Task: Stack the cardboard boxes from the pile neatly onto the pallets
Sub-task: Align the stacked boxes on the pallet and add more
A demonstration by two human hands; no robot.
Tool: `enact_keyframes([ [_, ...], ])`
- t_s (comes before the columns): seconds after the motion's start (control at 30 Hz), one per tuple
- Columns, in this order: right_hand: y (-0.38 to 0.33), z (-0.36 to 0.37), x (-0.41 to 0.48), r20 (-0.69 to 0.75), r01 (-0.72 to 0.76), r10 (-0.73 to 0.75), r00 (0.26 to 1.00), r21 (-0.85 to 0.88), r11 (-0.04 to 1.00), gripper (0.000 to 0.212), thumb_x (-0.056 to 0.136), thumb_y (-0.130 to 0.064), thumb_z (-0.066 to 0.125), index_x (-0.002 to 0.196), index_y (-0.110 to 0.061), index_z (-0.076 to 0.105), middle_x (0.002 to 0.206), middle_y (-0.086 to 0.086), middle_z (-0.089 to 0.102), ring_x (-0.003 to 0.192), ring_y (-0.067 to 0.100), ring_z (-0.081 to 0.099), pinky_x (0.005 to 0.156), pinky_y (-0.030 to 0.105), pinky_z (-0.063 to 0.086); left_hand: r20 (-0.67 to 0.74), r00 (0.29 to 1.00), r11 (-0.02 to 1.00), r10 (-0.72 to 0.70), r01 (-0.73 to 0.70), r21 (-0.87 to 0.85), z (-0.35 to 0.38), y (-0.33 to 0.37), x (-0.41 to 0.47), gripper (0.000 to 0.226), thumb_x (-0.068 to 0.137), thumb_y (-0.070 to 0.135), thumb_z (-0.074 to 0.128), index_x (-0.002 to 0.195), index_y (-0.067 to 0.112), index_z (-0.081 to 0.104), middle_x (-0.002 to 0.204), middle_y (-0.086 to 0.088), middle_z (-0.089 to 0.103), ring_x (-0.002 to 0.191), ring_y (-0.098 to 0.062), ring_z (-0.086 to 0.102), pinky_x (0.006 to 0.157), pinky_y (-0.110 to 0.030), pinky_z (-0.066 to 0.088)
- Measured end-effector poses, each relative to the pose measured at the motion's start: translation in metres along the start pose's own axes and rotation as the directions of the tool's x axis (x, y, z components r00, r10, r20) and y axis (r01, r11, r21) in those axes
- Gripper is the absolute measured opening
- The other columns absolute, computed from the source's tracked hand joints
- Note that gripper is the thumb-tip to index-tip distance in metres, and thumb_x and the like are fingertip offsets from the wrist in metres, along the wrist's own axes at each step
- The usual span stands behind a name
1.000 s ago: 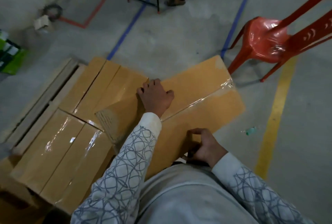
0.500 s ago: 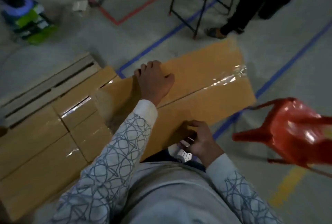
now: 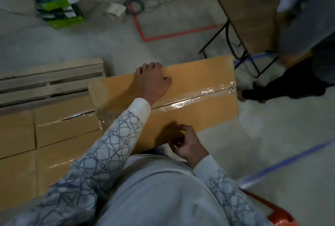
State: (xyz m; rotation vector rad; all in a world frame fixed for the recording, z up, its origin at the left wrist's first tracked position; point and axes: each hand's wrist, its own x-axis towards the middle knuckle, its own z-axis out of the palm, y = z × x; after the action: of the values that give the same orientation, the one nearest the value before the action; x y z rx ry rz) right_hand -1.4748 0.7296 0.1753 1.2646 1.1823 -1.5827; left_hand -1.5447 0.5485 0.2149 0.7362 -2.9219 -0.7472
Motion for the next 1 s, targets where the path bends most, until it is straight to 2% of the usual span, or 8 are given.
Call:
enact_keyframes([
  [0.23, -0.121, 0.107, 0.031, 0.066, -0.113, 0.122, 0.990, -0.135, 0.984, 0.046, 0.079, -0.021, 0.072, 0.124, -0.010, 0.068, 0.119, 0.015, 0.065, 0.106, 0.032, 0.060, 0.060, 0.033, 0.057, -0.039, 0.981, 0.980, -0.192, 0.190, -0.058, -0.022, -0.024, 0.129, 0.051, 0.088, 0.034, 0.062, 0.136, 0.017, 0.058, 0.136, -0.005, 0.061, 0.129, -0.028, 0.048, 0.110, -0.041, 0.026],
  [0.43, -0.230, 0.232, 0.068, 0.120, -0.102, 0.162, 0.979, -0.399, 0.911, 0.025, 0.088, -0.016, 0.069, 0.111, -0.007, 0.065, 0.107, 0.014, 0.056, 0.092, 0.028, 0.052, 0.085, 0.034, 0.051, -0.165, 0.880, 0.894, -0.446, 0.431, -0.118, -0.026, -0.078, 0.248, 0.051, 0.086, 0.035, 0.061, 0.134, 0.017, 0.058, 0.133, -0.005, 0.061, 0.126, -0.028, 0.050, 0.109, -0.044, 0.028],
  [0.5, -0.271, 0.285, 0.078, 0.147, -0.065, 0.154, 0.977, -0.486, 0.872, 0.020, 0.091, -0.017, 0.068, 0.108, -0.008, 0.063, 0.103, 0.013, 0.051, 0.083, 0.024, 0.048, 0.090, 0.033, 0.050, -0.223, 0.821, 0.851, -0.526, 0.501, -0.158, -0.036, -0.093, 0.296, 0.051, 0.086, 0.034, 0.061, 0.134, 0.018, 0.058, 0.132, -0.005, 0.061, 0.126, -0.028, 0.050, 0.108, -0.043, 0.028],
  [0.6, -0.324, 0.366, 0.085, 0.158, -0.028, 0.154, 0.975, -0.605, 0.796, 0.021, 0.091, -0.020, 0.070, 0.102, -0.008, 0.056, 0.104, 0.012, 0.047, 0.092, 0.025, 0.049, 0.091, 0.033, 0.052, -0.289, 0.720, 0.776, -0.631, 0.583, -0.240, -0.064, -0.112, 0.352, 0.049, 0.088, 0.036, 0.060, 0.134, 0.019, 0.058, 0.133, -0.005, 0.060, 0.127, -0.028, 0.050, 0.107, -0.042, 0.028],
  [0.67, -0.345, 0.420, 0.089, 0.196, 0.022, 0.164, 0.967, -0.705, 0.709, 0.030, 0.089, -0.022, 0.071, 0.112, -0.007, 0.058, 0.109, 0.012, 0.050, 0.092, 0.026, 0.052, 0.077, 0.030, 0.054, -0.347, 0.642, 0.729, -0.683, 0.629, -0.271, -0.087, -0.127, 0.374, 0.048, 0.089, 0.038, 0.061, 0.133, 0.020, 0.058, 0.133, -0.004, 0.061, 0.125, -0.029, 0.050, 0.106, -0.042, 0.029],
  [0.73, -0.352, 0.466, 0.090, 0.227, 0.043, 0.212, 0.950, -0.771, 0.635, 0.043, 0.086, -0.027, 0.075, 0.123, -0.013, 0.061, 0.117, 0.011, 0.054, 0.093, 0.025, 0.054, 0.071, 0.029, 0.054, -0.417, 0.562, 0.687, -0.714, 0.677, -0.263, -0.111, -0.141, 0.387, 0.050, 0.088, 0.039, 0.062, 0.134, 0.020, 0.057, 0.131, -0.004, 0.061, 0.124, -0.028, 0.050, 0.106, -0.041, 0.029],
  [0.83, -0.347, 0.526, 0.093, 0.253, 0.059, 0.305, 0.918, -0.848, 0.526, 0.062, 0.079, -0.039, 0.081, 0.135, -0.023, 0.062, 0.130, 0.011, 0.058, 0.104, 0.028, 0.058, 0.076, 0.034, 0.055, -0.500, 0.426, 0.608, -0.754, 0.741, -0.286, -0.140, -0.163, 0.396, 0.052, 0.085, 0.039, 0.063, 0.133, 0.021, 0.059, 0.127, -0.003, 0.063, 0.120, -0.026, 0.051, 0.105, -0.040, 0.029],
  [1.0, -0.326, 0.626, 0.108, 0.168, 0.024, 0.395, 0.903, -0.938, 0.345, 0.076, 0.078, -0.046, 0.080, 0.142, -0.019, 0.051, 0.137, 0.012, 0.053, 0.117, 0.031, 0.053, 0.082, 0.037, 0.054, -0.479, 0.238, 0.444, -0.845, 0.812, -0.379, -0.153, -0.236, 0.414, 0.056, 0.080, 0.046, 0.058, 0.130, 0.021, 0.061, 0.124, -0.001, 0.064, 0.116, -0.026, 0.052, 0.102, -0.039, 0.029],
])
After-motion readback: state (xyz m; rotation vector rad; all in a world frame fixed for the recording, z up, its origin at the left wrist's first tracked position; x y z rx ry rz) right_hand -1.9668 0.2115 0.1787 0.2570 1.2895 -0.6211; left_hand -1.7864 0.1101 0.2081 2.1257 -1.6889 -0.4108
